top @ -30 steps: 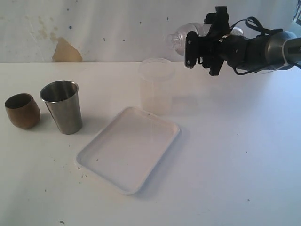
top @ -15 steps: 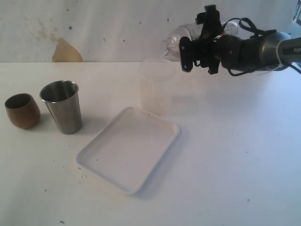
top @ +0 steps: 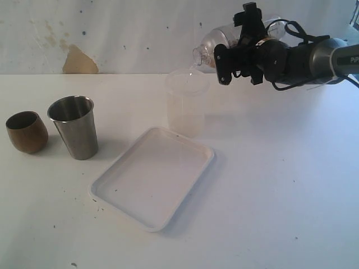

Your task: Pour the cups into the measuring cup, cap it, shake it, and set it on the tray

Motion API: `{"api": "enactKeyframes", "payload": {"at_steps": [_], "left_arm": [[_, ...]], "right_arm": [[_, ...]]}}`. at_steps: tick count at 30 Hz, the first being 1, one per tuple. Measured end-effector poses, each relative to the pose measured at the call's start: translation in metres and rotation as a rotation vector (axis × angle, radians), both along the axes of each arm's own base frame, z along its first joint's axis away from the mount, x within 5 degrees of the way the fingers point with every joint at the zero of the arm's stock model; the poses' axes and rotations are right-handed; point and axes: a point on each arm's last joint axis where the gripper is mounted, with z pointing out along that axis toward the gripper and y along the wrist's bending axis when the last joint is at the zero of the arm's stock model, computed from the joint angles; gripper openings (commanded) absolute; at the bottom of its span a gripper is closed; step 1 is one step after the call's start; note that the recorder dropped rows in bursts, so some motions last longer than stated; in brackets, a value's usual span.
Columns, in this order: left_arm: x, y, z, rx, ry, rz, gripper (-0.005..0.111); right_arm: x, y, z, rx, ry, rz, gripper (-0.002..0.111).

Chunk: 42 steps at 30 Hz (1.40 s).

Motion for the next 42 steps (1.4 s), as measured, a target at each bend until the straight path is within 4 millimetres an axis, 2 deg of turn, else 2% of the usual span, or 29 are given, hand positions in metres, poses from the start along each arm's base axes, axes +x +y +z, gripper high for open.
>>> {"api": "enactKeyframes", "payload": {"at_steps": [42], "left_arm": [[0.0,0.0,0.0,0.0,0.0,0.0,0.0]], "right_arm": [[0.0007,0.0,0.0042,-0.123,-0.051,0.021,0.0]]}}
